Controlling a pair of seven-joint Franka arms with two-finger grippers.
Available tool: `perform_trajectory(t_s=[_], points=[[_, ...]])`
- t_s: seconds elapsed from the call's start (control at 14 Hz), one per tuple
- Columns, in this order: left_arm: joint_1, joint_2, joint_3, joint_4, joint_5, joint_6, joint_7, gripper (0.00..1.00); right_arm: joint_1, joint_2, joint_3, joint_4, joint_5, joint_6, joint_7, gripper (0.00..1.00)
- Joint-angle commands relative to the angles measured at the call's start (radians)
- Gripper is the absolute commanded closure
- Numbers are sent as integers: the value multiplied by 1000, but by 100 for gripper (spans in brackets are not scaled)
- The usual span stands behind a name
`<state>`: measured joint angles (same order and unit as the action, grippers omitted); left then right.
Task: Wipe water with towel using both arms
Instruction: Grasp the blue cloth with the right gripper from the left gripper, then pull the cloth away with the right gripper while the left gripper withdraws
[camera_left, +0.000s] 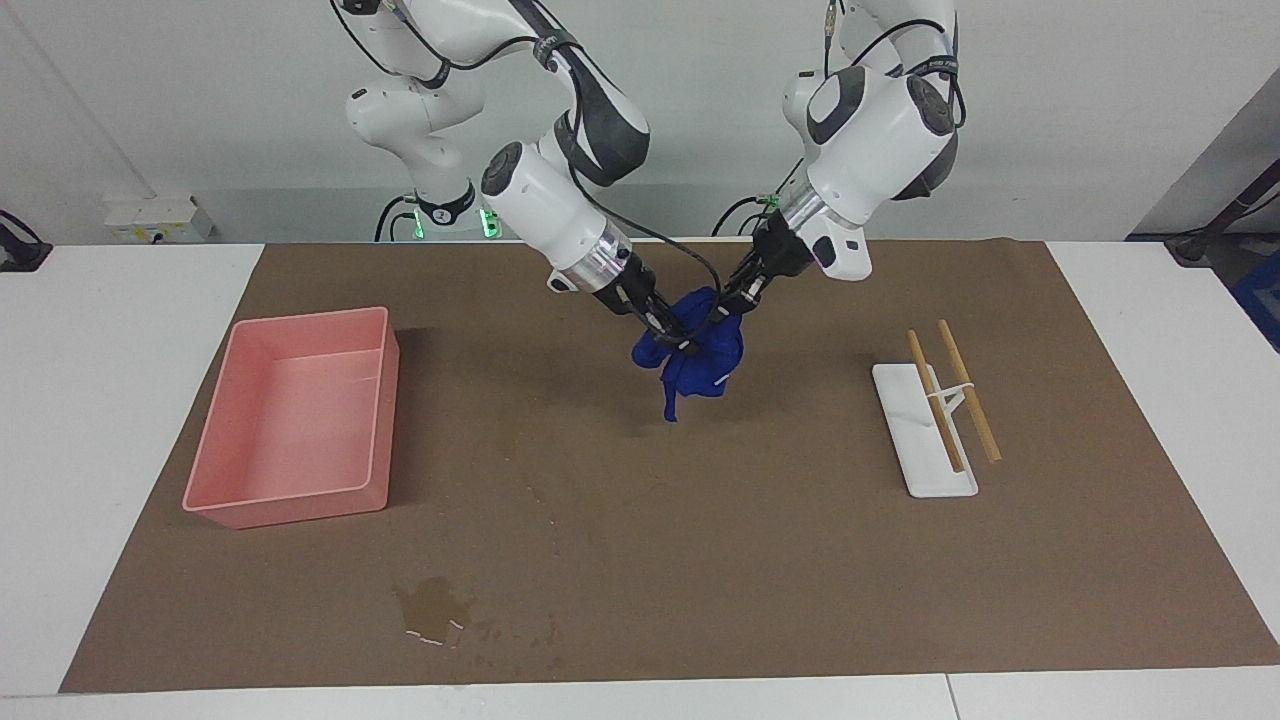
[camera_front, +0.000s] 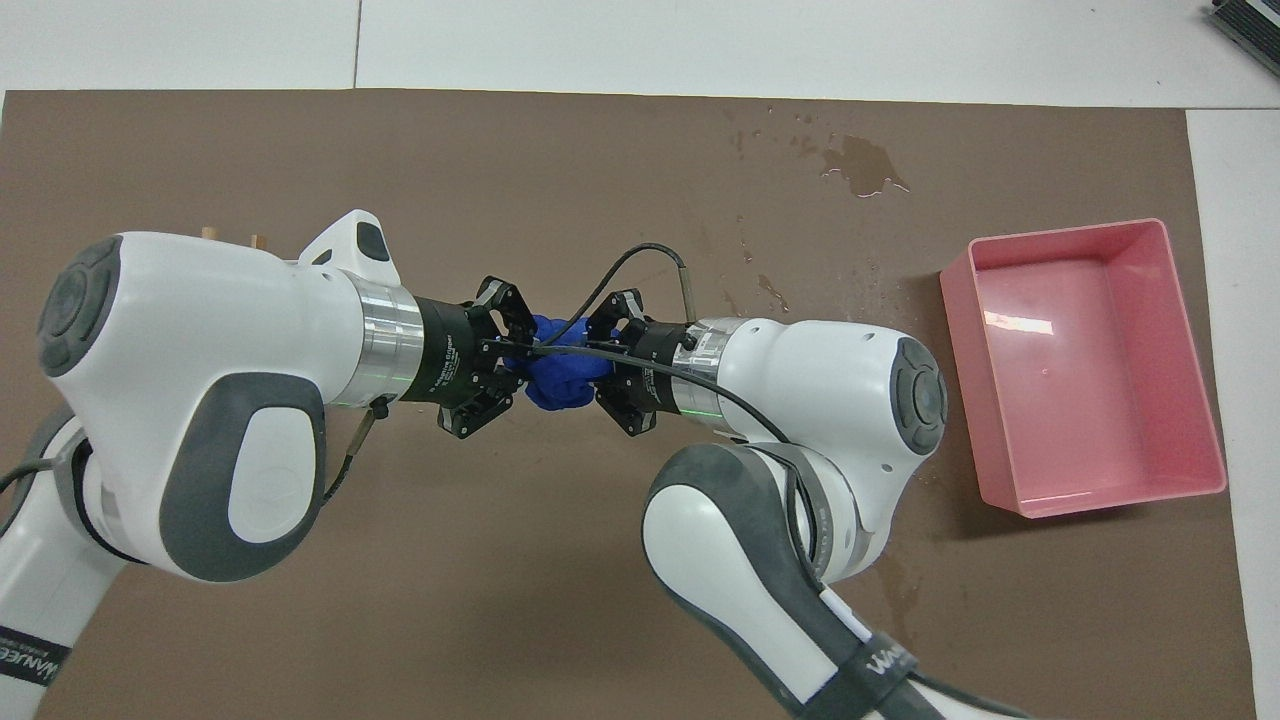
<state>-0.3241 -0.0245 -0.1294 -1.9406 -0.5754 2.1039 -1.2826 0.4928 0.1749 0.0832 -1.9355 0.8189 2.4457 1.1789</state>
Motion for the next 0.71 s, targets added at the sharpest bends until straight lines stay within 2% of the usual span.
perform_trajectory(t_s=[0.0,0.14,0.21,0.29,0.5,0.64], points=[[-13,-40,14,-29,-23,28,-12,100,-86,-49,0,-74,-131,-189,-219,100],[-13,-40,14,-28,-18,28,-7,100,-114,-75,0,-123,-273,-256,-300,100],[-15,-37,14,-23,-14,30,-6,31,-125,-93,0,-150,-344,-293,-338,100],[-19,-31,14,-14,-1,28,-6,0,-138,-109,0,-173,-410,-336,-394,100],[-12,-19,14,20,225,25,70,0,-143,-152,1,-242,-582,-389,-499,100],[8,-11,25,29,299,22,150,0,-134,-181,1,-293,-686,-399,-527,100]])
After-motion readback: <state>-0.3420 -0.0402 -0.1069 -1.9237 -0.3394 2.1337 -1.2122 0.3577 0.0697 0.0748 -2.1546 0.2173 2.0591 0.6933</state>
